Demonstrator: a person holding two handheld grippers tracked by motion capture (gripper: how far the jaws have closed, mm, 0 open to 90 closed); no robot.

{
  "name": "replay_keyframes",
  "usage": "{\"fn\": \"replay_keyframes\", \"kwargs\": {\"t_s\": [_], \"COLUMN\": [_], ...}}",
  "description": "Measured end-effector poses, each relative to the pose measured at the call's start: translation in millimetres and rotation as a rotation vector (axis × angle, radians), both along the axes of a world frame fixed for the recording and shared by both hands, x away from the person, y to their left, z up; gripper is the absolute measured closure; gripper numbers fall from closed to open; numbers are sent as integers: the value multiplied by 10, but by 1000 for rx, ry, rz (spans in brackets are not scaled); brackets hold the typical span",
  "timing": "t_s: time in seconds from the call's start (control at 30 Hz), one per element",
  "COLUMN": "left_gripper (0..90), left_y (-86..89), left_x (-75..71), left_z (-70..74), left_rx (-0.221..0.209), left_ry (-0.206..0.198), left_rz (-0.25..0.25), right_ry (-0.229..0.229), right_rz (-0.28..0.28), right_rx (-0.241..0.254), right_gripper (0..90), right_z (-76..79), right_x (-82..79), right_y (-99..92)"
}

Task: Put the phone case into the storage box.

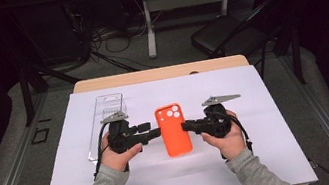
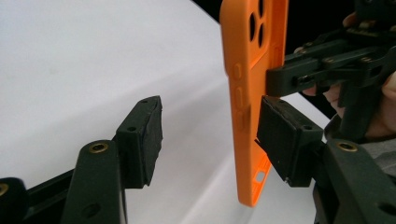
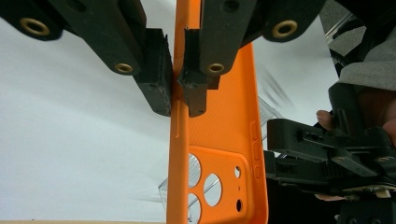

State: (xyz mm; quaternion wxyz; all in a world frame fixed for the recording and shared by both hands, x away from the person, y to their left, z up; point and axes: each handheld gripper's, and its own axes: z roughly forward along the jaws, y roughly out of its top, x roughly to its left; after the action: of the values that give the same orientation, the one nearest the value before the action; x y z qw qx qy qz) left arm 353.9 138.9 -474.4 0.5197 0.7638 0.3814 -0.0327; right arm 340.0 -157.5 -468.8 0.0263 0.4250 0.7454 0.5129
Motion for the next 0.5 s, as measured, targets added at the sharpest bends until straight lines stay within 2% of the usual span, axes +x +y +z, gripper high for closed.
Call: {"fn": "replay_keyframes", "kwargs": {"t_s": [0.03, 0.07, 0.17, 0.23, 0.3, 0.4, 0.43, 0.5], "left_gripper": [411, 440, 438, 437, 438, 438, 438, 440], "left_y": [-2, -6, -7, -4, 2, 9, 13, 18], "left_x": [7, 5, 6, 6, 4, 4, 3, 5], "left_z": [-11, -16, -15, -10, -1, 7, 14, 16], "left_rx": [1, 12, 18, 33, 37, 39, 53, 53], "left_ry": [14, 13, 4, -7, -30, -43, -65, -80], "left_rz": [-7, -10, -9, -6, 1, 5, 10, 17], "right_ry": [0, 0, -4, -6, -6, -2, -2, -5], "right_rz": [-1, -4, -9, -13, -15, -20, -21, -21], "right_rx": [-1, 1, -3, -10, -11, -10, -10, -12], "right_gripper": [829, 829, 829, 829, 829, 829, 829, 829], "right_z": [-1, -2, -3, -4, -10, -12, -13, -16], "right_x": [1, 2, 4, 4, 6, 6, 7, 8], "right_y": [-1, -4, -9, -10, -9, -12, -13, -14]}}
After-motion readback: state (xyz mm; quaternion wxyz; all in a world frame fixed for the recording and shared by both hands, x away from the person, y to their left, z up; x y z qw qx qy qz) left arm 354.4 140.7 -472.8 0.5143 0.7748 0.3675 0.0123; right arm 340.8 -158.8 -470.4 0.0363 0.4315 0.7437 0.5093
